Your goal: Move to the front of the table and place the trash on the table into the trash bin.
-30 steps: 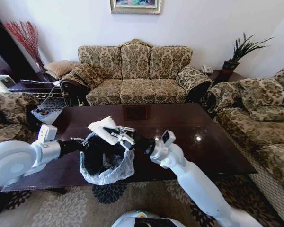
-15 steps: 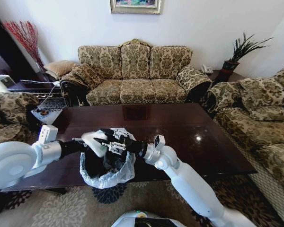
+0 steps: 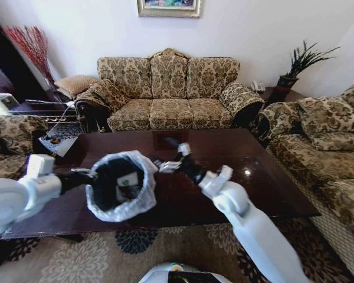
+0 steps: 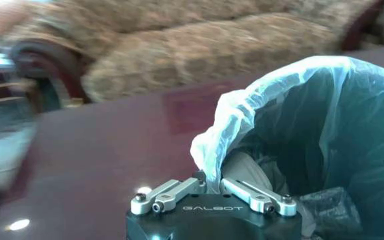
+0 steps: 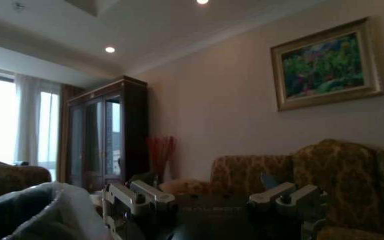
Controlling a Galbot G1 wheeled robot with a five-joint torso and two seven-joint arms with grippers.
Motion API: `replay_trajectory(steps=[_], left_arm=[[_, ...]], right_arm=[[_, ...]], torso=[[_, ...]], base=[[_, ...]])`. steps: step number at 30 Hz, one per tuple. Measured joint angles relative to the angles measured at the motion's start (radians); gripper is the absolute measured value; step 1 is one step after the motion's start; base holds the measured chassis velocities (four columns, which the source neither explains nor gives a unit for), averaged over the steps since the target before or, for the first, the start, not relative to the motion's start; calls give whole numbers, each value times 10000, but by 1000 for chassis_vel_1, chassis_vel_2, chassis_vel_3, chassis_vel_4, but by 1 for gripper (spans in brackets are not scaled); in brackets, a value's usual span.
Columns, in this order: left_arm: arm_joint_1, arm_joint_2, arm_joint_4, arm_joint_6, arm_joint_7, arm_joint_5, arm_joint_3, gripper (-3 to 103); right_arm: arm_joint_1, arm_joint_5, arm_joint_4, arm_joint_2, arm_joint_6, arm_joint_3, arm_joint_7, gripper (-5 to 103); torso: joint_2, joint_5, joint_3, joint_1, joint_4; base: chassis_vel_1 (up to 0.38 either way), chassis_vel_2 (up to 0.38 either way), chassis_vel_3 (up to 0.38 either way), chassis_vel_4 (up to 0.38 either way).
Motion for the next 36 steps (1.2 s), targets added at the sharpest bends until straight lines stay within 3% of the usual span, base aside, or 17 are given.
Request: replay_trajectory(steps=[2,3,6,7,9,10,12,17,19,22,23,24,27,36], left_arm=[[336,-516,378,119,8,215,-674,0],[336,-516,378,119,8,215,-674,0],[1174,-1709,1261,-73,221,674,-1741,0],[1174,-1709,1261,-73,221,674,-1741,0],[1429,-2483,1800,-337,234,723,-2160,0],[1429,-2483,1800,-337,234,723,-2160,0],[1604,-2875,2368,-558,160,774,-2345,0],[1645,-3822,3126,-872,-60,505,-2686,0],[1508,-4169,3279,-974,-123,475,-2632,0],[1022,-5543,3775,-1364,-208,598,-2030,0],[1022,-5543,3775,-1364,-208,598,-2030,0],[838,-5982,4000,-1443,-279,676,-1775,0],[489,-6918,4621,-1731,-530,934,-1080,0],[-289,-7976,5708,-1981,-486,1581,-82,0]], right_arm=[[-461,87,89,29,-110,660,604,100],[-461,87,89,29,-110,660,604,100],[-1055,-147,-76,338,14,1523,946,100],[-1055,-147,-76,338,14,1523,946,100],[-1360,-745,-573,662,779,2000,980,100],[-1360,-745,-573,662,779,2000,980,100],[-1490,-1209,-1008,947,1451,2264,1017,100],[-1690,-914,-1275,1258,1763,2485,1080,100],[-1741,-825,-1323,1290,1824,2482,1069,100],[-1868,-548,-1365,1300,1867,2499,1018,100],[-1868,-548,-1365,1300,1867,2499,1018,100],[-1886,-443,-1379,1294,1867,2587,995,100],[-1838,-164,-1495,1289,1865,2818,927,100],[-2305,162,-1691,1334,2165,3097,692,100]], torso=[[0,1,0,0,1],[0,1,0,0,1],[0,-4,0,0,9],[0,-4,0,0,9],[1,-3,-2,-3,18],[1,-3,-2,-3,18],[1,0,-2,-4,11],[0,0,0,-1,-2],[0,0,0,0,0],[1,3,-1,-1,11],[1,3,-1,-1,11],[1,-4,-2,-2,19],[1,-4,-2,-2,10],[1,6,0,-1,1]], base=[[0,0,0,0],[0,0,0,0],[0,0,0,0],[0,0,0,0],[0,0,0,0],[0,0,0,0],[0,0,0,0],[0,0,0,0],[0,0,0,0],[0,0,0,0],[0,0,0,0],[0,0,0,0],[0,0,0,0],[0,0,0,0]])
